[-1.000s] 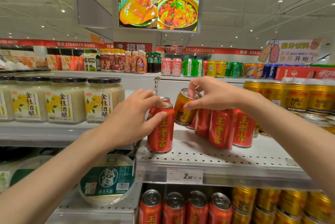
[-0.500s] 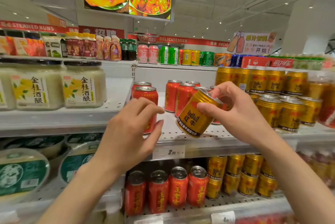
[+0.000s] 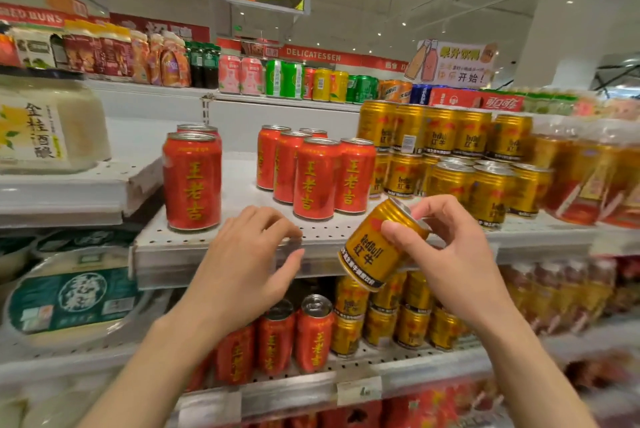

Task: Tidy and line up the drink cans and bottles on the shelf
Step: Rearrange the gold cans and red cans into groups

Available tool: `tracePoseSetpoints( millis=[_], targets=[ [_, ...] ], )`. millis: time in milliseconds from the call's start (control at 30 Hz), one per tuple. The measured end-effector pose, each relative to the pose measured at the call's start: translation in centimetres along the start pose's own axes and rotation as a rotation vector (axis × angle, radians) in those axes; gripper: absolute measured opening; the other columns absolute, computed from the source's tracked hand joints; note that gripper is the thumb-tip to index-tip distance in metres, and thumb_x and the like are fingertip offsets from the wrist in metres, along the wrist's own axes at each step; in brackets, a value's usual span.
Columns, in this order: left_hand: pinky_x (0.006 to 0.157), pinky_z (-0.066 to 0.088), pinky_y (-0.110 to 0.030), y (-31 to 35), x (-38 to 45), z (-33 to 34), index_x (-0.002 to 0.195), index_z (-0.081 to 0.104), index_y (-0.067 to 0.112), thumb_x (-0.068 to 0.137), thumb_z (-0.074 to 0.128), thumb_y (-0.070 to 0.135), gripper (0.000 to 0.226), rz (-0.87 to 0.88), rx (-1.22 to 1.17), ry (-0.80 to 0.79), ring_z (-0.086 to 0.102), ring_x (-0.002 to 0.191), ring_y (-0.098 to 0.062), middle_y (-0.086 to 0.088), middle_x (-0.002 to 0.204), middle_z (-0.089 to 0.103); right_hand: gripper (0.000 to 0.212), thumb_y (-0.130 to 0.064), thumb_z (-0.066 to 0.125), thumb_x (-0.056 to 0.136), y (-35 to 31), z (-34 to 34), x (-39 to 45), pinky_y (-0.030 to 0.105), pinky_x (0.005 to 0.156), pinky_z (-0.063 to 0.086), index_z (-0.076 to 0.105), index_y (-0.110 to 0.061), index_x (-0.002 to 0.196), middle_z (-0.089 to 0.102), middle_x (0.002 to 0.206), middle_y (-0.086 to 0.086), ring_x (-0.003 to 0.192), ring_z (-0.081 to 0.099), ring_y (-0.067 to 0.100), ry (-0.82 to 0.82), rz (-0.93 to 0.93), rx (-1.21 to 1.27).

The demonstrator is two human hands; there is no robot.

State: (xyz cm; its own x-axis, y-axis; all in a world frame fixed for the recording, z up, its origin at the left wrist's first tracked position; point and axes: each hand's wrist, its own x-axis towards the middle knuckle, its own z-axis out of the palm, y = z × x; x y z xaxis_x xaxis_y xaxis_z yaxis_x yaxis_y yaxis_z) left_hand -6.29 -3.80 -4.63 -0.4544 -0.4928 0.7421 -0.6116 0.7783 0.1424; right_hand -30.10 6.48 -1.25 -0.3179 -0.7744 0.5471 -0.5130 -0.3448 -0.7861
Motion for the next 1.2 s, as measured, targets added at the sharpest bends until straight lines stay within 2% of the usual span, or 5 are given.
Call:
tracePoseSetpoints(
  millis=[200, 400, 700, 933, 1200],
  targets=[
    [0.081, 0.048, -0.037, 4.6, 3.1, 4.1, 0.098, 0.068, 0.026, 0.088, 0.057, 0.044, 0.023, -0.05, 0.032, -0.002, 0.056, 0.096, -0.014, 0.013, 0.098, 0.06, 0.043, -0.06, 0.073, 0.069, 2.9, -5.4, 3.3, 0.025, 0.076, 0.055, 0.058, -0.028, 0.092, 0.068, 0.103, -0.011, 0.099, 0.064, 0.003, -0.058, -0.074, -0.032],
    [0.08, 0.049, -0.04, 7.1, 5.5, 6.6, 0.1, 0.07, 0.027, 0.089, 0.06, 0.053, 0.03, -0.059, 0.038, -0.056, 0.055, 0.095, -0.013, 0.013, 0.1, 0.061, 0.041, -0.061, 0.072, 0.07, 4.1, -9.1, 7.5, 0.033, 0.069, 0.063, 0.056, -0.032, 0.095, 0.067, 0.099, -0.01, 0.094, 0.067, 0.01, -0.145, -0.164, -0.033],
    [0.082, 0.049, -0.029, 7.1, 5.9, 6.7, 0.104, 0.072, 0.039, 0.085, 0.053, 0.072, 0.043, -0.113, 0.008, -0.074, 0.054, 0.103, -0.002, 0.026, 0.105, 0.061, 0.041, -0.059, 0.066, 0.085, 3.7, -7.8, 11.1, 0.013, 0.062, 0.046, 0.055, -0.028, 0.109, 0.062, 0.107, -0.013, 0.081, 0.056, -0.004, -0.304, -0.5, -0.47],
    [0.082, 0.049, -0.029, 7.1, 6.0, 6.6, 0.107, 0.072, 0.039, 0.086, 0.048, 0.074, 0.048, -0.1, 0.029, -0.099, 0.053, 0.101, -0.002, 0.025, 0.105, 0.06, 0.047, -0.06, 0.054, 0.093, 3.0, -6.5, 12.1, 0.028, 0.084, 0.055, 0.056, -0.023, 0.121, 0.069, 0.116, -0.005, 0.103, 0.064, 0.014, -0.281, -0.625, -0.791],
    [0.08, 0.049, -0.028, 6.7, 6.5, 6.2, 0.111, 0.072, 0.037, 0.086, 0.045, 0.074, 0.053, -0.056, 0.029, -0.16, 0.049, 0.097, 0.0, 0.024, 0.102, 0.058, 0.072, -0.071, 0.055, 0.084, 3.5, -7.5, 12.2, 0.04, 0.123, 0.019, 0.051, -0.025, 0.139, 0.061, 0.139, -0.005, 0.135, 0.05, 0.015, -0.358, -0.622, -1.007]
  ],
)
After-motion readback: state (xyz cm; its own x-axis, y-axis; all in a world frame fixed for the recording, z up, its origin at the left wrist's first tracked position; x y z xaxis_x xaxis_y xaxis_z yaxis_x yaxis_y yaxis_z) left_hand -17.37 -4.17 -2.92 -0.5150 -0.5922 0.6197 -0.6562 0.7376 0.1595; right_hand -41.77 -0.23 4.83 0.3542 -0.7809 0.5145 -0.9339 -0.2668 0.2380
